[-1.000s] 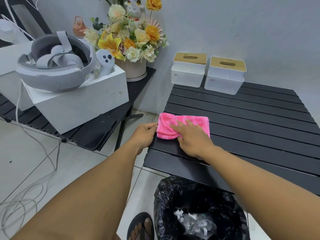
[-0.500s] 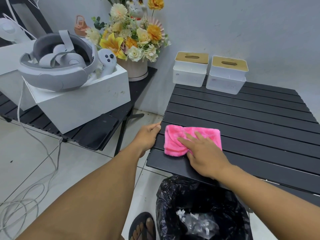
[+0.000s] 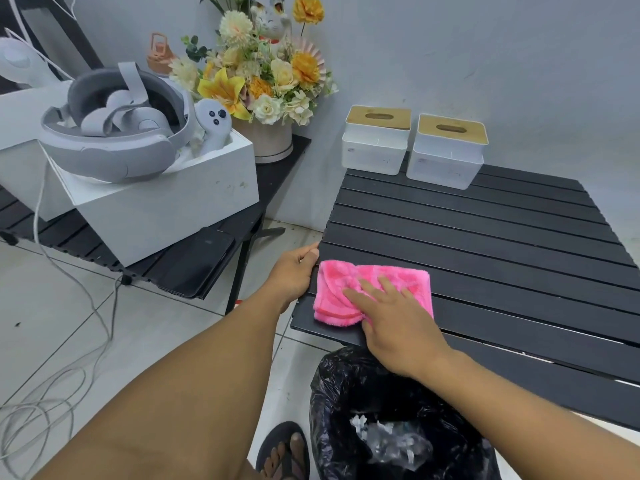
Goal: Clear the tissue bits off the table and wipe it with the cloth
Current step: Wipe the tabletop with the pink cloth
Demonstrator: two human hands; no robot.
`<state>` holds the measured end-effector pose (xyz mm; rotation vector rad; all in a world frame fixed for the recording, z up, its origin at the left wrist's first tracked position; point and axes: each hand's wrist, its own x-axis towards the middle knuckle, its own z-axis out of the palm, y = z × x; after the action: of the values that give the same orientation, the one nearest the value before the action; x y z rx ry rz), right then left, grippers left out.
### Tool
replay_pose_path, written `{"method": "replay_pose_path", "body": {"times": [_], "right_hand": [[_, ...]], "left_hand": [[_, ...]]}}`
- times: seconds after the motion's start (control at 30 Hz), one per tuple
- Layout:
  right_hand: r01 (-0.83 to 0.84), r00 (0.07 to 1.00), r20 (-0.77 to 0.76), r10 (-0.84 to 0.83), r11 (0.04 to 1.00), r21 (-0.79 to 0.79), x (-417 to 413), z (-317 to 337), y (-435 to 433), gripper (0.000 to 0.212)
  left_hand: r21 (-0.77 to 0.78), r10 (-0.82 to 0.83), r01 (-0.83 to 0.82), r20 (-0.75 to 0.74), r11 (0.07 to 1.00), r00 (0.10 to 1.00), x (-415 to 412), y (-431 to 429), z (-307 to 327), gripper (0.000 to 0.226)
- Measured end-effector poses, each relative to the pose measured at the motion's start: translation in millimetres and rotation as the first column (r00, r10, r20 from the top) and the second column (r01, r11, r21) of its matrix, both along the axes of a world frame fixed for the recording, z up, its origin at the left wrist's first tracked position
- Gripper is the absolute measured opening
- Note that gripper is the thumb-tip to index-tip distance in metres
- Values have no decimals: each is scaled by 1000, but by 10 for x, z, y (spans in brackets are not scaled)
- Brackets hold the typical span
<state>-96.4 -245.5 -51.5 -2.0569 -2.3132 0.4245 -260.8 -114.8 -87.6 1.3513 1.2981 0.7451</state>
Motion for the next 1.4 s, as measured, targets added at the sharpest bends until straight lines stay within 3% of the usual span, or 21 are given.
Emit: {"method": "replay_pose_path", "body": {"times": [0.43, 0.77, 1.07, 1.3, 1.4], "right_hand": [[111, 993, 33, -110, 994, -18, -72, -4, 681, 59], [-33, 999, 3, 33, 999, 32, -21, -30, -306, 58], [42, 998, 40, -41, 999, -6, -252, -40, 497, 59], [-214, 977, 0, 214, 977, 16, -68, -37, -30, 57], [-307, 952, 6, 307, 952, 5, 219, -59, -281, 56]], "left_hand": [[-174, -91, 81, -50, 981, 995, -330, -236, 69, 31], [-172, -115, 108, -36, 979, 993, -438, -227, 66, 32], [-213, -115, 116, 17, 970, 993, -421, -246, 67, 22], [-206, -144, 145, 18, 968, 989, -452, -204, 10, 21], [-202, -108, 114, 37, 973, 993, -434, -228, 21, 31]]}}
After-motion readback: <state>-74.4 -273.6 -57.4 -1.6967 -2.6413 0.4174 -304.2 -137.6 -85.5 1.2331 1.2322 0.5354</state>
